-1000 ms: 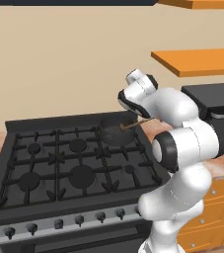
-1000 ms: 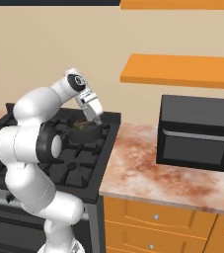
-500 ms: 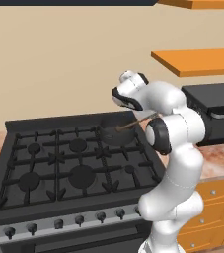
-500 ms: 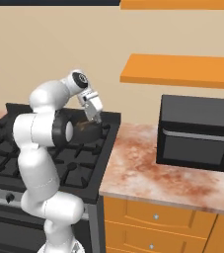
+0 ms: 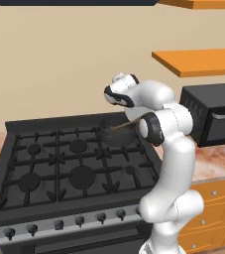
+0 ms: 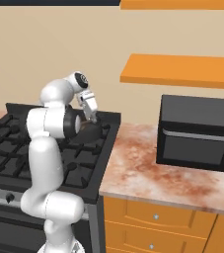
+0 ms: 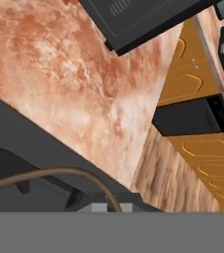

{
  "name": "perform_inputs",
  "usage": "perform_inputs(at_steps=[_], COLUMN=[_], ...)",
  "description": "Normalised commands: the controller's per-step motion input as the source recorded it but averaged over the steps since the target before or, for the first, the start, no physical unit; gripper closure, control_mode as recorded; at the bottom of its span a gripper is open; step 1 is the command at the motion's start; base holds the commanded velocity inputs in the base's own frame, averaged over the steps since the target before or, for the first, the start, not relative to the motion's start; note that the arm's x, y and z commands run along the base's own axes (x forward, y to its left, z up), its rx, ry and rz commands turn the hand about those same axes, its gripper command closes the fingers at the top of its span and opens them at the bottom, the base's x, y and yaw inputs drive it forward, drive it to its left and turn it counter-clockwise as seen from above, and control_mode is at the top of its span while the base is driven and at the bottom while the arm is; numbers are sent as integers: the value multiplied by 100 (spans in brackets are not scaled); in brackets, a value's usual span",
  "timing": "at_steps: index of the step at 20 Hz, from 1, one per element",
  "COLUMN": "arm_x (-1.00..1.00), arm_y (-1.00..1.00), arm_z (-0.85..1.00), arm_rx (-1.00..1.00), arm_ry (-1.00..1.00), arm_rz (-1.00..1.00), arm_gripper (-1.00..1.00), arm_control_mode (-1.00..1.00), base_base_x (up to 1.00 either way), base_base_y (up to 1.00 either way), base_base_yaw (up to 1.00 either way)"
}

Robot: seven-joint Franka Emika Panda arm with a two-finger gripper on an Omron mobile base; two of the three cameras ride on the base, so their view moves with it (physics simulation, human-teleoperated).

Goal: Open the cabinet and move the ladle to the pot. Then close the cabinet.

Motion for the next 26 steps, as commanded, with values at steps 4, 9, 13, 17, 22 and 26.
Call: perform_inputs(at_steps=[4,9,13,17,22,26], arm_x=[66,48,31,0,-59,-87], arm_y=[9,0,1,0,0,0], arm_z=[-19,-22,-31,-11,16,29], arm_rx=[0,0,0,0,1,5], arm_ry=[0,0,1,0,-1,-6], arm_rz=[-13,-10,-9,-7,-2,0], arm_gripper=[100,100,-100,-100,-100,-100], arm_control_mode=[-100,-100,-100,-100,-100,-100], base_base_x=[0,0,0,0,0,0], base_base_y=[0,0,0,0,0,0], base_base_yaw=[0,0,0,0,0,0])
